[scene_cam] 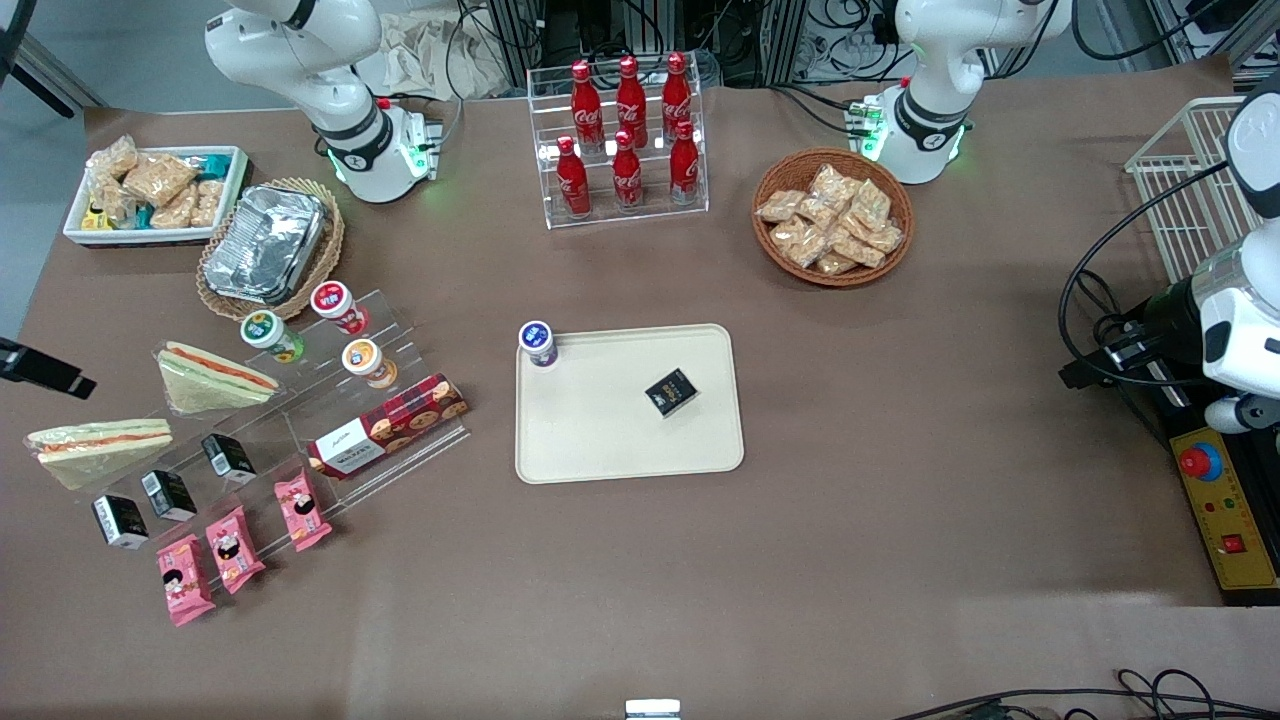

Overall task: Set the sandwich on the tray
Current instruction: 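Move the right gripper toward the wrapped sandwiches on the acrylic rack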

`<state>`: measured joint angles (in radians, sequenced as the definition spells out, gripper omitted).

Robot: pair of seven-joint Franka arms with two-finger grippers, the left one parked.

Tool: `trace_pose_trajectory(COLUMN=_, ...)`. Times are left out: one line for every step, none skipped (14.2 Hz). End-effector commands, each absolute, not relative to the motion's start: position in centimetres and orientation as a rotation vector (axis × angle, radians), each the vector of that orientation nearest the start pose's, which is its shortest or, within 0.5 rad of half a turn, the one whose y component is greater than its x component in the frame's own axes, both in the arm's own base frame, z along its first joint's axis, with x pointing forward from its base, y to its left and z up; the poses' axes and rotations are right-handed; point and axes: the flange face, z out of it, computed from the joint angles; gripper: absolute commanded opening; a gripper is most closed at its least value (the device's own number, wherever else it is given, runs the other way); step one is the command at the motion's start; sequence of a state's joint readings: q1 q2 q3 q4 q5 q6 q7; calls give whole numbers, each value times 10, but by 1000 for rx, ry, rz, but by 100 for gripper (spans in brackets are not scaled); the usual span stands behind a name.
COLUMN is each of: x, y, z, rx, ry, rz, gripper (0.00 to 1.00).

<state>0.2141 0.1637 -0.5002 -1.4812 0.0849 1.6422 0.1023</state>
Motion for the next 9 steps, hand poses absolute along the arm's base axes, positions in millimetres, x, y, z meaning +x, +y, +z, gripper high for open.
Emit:
trace_pose_trajectory(x=592, y=-164, z=575, rx=-3066, ry=815, rz=-20, gripper=98)
trace_pose_trajectory(x=593, y=-172, z=570, rx=-3085, ry=871, rz=-7, gripper=98)
trace_pose_trajectory(x=592, y=-183, z=570, rx=-3067, ry=943, rz=-29, gripper=98)
trace_pose_trajectory(x=594, y=-188, z=571, rx=-3040, ry=1017, rz=-67, gripper=98)
trace_pose_trajectory(x=598, y=-189, z=563, rx=-3014, ry=1101, rz=-64, gripper=98)
trace_pose_trajectory(x=602, y=-189, z=553, rx=-2993, ry=1181, rz=-47, gripper=98)
trace_pose_trajectory(x=604, y=-197, z=548, rx=-2956, ry=1281, rz=-60, gripper=98)
trace_pose_trajectory(x=608, y=-201, z=538, rx=-2912, ry=1382, rz=-63, gripper=98)
trace_pose_trajectory(x=610, y=-206, z=530, rx=-2885, ry=1434, rz=-60, gripper=98)
